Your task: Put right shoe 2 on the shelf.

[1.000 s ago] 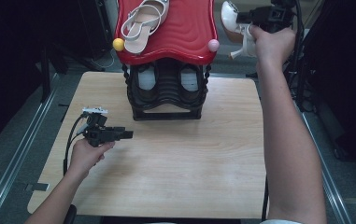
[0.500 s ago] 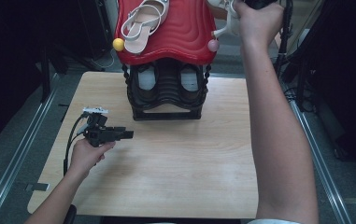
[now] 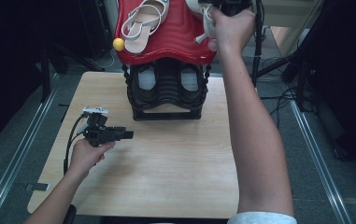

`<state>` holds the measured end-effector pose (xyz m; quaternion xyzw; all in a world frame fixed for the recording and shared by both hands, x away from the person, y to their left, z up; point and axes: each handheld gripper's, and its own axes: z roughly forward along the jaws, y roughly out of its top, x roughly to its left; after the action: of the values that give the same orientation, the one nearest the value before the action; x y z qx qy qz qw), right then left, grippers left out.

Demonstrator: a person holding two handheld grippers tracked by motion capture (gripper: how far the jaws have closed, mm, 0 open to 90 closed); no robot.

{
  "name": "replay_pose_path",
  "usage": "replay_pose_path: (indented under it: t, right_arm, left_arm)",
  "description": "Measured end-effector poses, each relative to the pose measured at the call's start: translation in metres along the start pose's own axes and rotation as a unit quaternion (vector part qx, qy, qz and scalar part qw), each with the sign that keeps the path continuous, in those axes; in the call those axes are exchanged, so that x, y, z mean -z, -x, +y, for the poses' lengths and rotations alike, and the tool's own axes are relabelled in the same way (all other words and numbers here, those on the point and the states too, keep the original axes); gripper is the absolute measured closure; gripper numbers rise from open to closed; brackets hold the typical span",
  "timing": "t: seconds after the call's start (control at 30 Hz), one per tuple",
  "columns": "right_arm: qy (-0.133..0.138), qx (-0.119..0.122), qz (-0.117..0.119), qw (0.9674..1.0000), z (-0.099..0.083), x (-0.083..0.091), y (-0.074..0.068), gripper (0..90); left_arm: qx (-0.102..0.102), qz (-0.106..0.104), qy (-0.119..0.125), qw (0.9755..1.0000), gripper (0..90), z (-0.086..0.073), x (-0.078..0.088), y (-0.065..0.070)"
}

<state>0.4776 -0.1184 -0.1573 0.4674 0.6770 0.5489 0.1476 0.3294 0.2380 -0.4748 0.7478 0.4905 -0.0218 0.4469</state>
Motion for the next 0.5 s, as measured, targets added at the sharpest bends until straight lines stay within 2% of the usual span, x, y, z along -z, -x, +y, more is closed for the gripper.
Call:
replay_pose_path:
  t: [0.17,0.37,0.5]
  right_arm:
    - [-0.016,0.025,-0.003,0.9996,-0.008,-0.012,-0.010,88.2]
    - [-0.031,0.049,-0.009,0.9983,-0.016,-0.022,-0.015,88.2]
    - [-0.032,0.048,-0.005,0.9983,-0.019,-0.025,-0.015,88.2]
  left_arm:
    - [-0.001,0.000,0.000,1.0000,43.0,0.000,0.000,0.000]
    - [0.000,-0.001,-0.001,1.0000,42.9,0.000,0.000,0.000]
    - [-0.001,0.000,-0.001,1.0000,42.9,0.000,0.000,0.000]
